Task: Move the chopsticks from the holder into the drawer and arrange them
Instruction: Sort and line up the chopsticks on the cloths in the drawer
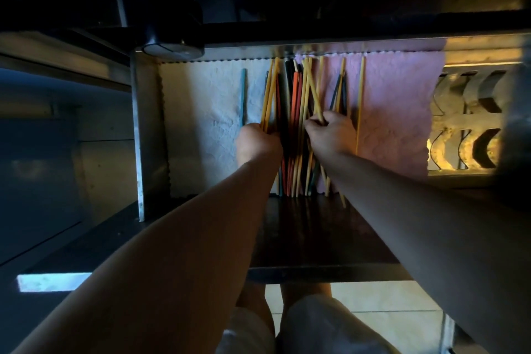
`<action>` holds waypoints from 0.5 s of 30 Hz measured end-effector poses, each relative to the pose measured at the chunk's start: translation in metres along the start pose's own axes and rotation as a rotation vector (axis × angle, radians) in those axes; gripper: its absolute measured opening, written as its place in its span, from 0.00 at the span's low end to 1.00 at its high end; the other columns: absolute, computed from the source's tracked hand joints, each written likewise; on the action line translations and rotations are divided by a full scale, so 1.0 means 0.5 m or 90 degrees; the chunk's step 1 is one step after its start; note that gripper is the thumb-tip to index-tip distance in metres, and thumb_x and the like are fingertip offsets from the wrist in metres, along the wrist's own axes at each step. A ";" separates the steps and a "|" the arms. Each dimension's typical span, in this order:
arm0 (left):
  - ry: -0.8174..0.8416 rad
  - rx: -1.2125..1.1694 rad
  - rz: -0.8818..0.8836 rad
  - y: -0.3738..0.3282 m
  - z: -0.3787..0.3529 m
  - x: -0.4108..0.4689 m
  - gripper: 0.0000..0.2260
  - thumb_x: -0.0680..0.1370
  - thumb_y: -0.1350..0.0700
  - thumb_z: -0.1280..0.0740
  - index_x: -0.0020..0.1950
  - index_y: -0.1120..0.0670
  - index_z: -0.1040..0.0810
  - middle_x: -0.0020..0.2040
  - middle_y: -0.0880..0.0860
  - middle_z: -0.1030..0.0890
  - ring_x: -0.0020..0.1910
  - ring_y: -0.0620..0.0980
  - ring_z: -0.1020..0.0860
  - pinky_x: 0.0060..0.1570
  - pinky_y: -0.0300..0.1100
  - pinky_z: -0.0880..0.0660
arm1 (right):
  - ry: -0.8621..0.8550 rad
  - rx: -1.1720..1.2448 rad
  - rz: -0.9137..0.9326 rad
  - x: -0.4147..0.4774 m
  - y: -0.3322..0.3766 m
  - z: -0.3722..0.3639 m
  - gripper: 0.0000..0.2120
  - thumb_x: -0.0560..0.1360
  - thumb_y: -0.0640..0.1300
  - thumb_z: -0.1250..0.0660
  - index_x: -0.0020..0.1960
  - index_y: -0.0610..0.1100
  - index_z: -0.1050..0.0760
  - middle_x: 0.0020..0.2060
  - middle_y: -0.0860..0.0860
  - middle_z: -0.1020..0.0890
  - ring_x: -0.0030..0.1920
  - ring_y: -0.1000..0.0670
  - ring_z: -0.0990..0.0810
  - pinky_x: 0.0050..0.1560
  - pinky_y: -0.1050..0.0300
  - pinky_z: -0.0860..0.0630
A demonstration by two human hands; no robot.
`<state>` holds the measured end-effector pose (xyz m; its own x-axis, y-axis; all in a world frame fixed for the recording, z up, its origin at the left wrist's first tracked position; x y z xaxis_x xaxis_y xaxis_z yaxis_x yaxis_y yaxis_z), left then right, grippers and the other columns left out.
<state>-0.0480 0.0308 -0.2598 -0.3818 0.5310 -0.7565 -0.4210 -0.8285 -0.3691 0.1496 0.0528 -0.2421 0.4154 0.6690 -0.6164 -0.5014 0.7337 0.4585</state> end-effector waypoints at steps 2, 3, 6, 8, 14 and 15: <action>0.004 0.005 -0.003 -0.007 -0.001 -0.001 0.09 0.74 0.53 0.31 0.35 0.55 0.24 0.30 0.52 0.24 0.32 0.54 0.22 0.30 0.38 0.32 | 0.009 -0.003 -0.001 0.001 0.000 -0.002 0.08 0.74 0.47 0.33 0.49 0.45 0.18 0.44 0.48 0.17 0.42 0.52 0.22 0.43 0.64 0.30; 0.005 0.004 -0.004 -0.009 0.000 -0.003 0.09 0.73 0.53 0.32 0.35 0.55 0.24 0.30 0.52 0.24 0.33 0.55 0.22 0.31 0.39 0.32 | 0.012 0.000 -0.002 0.002 0.001 -0.003 0.08 0.74 0.47 0.32 0.49 0.45 0.18 0.44 0.48 0.17 0.42 0.52 0.22 0.43 0.64 0.29; 0.002 -0.035 0.003 -0.007 0.011 -0.008 0.08 0.74 0.53 0.34 0.43 0.58 0.20 0.32 0.53 0.23 0.34 0.54 0.22 0.31 0.38 0.31 | 0.008 0.018 -0.007 0.004 0.002 -0.008 0.08 0.74 0.47 0.31 0.49 0.44 0.18 0.42 0.47 0.17 0.41 0.51 0.21 0.42 0.64 0.29; -0.012 -0.052 0.011 0.002 0.024 -0.010 0.09 0.75 0.54 0.35 0.47 0.58 0.20 0.34 0.53 0.23 0.35 0.55 0.22 0.31 0.39 0.29 | 0.006 0.021 -0.012 0.007 0.003 -0.013 0.08 0.73 0.47 0.30 0.48 0.44 0.19 0.40 0.48 0.18 0.39 0.51 0.22 0.40 0.64 0.30; -0.003 -0.066 0.001 0.018 0.042 -0.013 0.09 0.76 0.54 0.37 0.49 0.58 0.23 0.43 0.56 0.18 0.36 0.51 0.22 0.31 0.39 0.32 | -0.023 -0.056 0.005 0.011 0.020 -0.017 0.11 0.73 0.49 0.29 0.51 0.42 0.21 0.47 0.47 0.17 0.45 0.47 0.18 0.43 0.61 0.26; 0.004 -0.067 -0.005 0.017 0.043 -0.016 0.09 0.76 0.54 0.37 0.50 0.58 0.22 0.43 0.56 0.18 0.34 0.49 0.23 0.28 0.38 0.33 | -0.034 -0.072 0.015 0.009 0.024 -0.013 0.12 0.73 0.49 0.29 0.52 0.42 0.21 0.48 0.48 0.17 0.47 0.47 0.18 0.45 0.61 0.27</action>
<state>-0.0663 0.0232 -0.2454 -0.3732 0.5370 -0.7565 -0.3357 -0.8384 -0.4295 0.1404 0.0639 -0.2434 0.4404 0.6932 -0.5705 -0.5925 0.7019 0.3954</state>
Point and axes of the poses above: each hand's wrist, its own x-axis towards the middle knuckle, its own z-axis out of the back of the hand, y = z × x, the point moved 10 cm from there along x, towards the middle knuckle
